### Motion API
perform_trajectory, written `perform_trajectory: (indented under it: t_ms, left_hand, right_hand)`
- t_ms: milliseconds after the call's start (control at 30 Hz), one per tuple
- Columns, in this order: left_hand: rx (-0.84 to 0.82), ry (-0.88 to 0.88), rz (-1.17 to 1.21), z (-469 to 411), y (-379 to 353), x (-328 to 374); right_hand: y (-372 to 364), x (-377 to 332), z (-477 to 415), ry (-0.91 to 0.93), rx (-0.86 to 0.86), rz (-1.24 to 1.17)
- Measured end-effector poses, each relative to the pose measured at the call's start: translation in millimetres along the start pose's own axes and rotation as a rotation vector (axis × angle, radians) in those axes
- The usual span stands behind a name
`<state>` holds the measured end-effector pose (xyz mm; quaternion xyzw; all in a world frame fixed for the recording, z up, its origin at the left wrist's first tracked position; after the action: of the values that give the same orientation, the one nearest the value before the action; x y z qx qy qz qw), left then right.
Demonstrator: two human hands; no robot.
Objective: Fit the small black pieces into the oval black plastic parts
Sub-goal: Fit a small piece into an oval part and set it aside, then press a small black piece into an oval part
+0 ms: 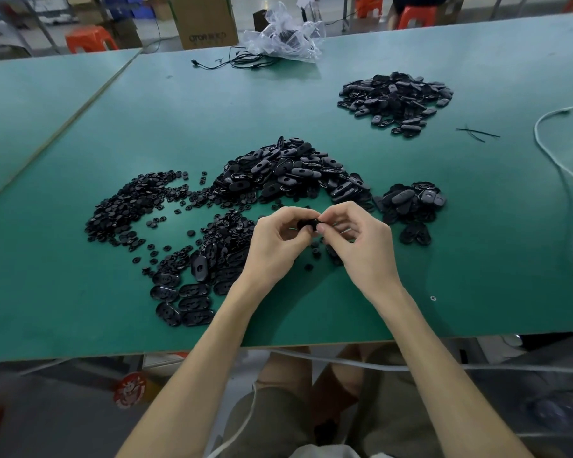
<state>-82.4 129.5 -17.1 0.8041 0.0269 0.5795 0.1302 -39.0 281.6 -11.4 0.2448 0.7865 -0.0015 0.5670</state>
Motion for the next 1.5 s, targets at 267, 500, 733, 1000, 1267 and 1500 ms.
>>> perform_trajectory:
  t_ms: [267, 500, 733, 1000, 1267, 1500]
  left_hand:
    - [0.014, -0.006, -0.020, 0, 2, -1]
    - [0.006, -0.005, 0.063, 0, 1, 0]
    - [0.009, -0.037, 0.039, 1, 2, 2]
    - [0.032, -0.065, -0.079, -1, 2, 5]
    - [-0.144, -0.186, -0.473, 7, -17, 9]
    - [-0.188, -0.121, -0.547, 5, -19, 2]
  right_hand:
    - [-1, -1, 0, 0.021, 0.009, 0.034]
    - [2, -6, 0, 0.066, 0.042, 0.042]
    - [0, -8, 2, 0.093, 0.011, 0.097]
    - [23, -4, 0, 0.039, 0.320, 0.062]
    - [40, 24, 0, -0.279, 0.544, -0.046]
    - [37, 29, -1, -0.348, 0.516, -0.067]
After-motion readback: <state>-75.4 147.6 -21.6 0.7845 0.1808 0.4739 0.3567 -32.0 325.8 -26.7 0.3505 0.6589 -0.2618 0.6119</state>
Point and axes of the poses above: each hand's wrist, its own z-axis away from the middle knuckle, its own y-axis out of the back of the hand, x = y × z, the point moved 6 cm from there along -z, towards the middle knuckle, and after that the axes turned 5 degrees about x, right-handed, at the moved point
